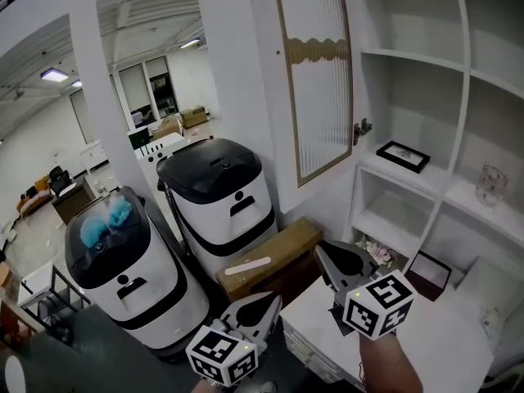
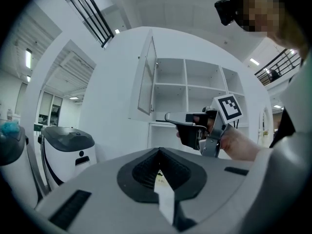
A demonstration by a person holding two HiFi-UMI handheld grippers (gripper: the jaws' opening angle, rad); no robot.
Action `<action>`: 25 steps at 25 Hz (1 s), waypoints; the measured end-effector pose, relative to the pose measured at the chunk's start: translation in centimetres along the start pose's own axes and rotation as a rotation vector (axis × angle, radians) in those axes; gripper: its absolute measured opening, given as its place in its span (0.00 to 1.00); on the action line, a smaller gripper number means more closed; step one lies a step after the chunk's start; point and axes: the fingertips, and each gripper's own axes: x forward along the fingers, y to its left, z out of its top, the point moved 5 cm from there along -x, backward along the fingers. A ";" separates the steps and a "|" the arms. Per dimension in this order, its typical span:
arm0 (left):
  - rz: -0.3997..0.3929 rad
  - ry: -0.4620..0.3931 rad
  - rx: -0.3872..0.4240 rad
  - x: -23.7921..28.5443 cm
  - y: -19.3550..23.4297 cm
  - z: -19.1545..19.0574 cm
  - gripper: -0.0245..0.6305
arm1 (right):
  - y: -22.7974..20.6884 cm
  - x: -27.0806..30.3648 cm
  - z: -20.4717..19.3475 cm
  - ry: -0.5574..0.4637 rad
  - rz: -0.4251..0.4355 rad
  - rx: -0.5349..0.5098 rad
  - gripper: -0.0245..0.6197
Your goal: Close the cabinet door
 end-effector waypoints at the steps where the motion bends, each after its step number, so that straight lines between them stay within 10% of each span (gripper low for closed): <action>1: -0.012 -0.004 -0.001 0.2 0.7 0.2 0.04 | 0.0 0.7 0.0 0.002 -0.010 -0.001 0.05; 12: -0.148 0.007 -0.033 2.4 7.5 0.0 0.04 | -0.2 7.4 -0.7 0.023 -0.137 -0.003 0.05; 25: -0.278 0.028 -0.041 4.5 12.8 -0.4 0.04 | -0.7 12.8 -0.2 -0.011 -0.363 -0.094 0.29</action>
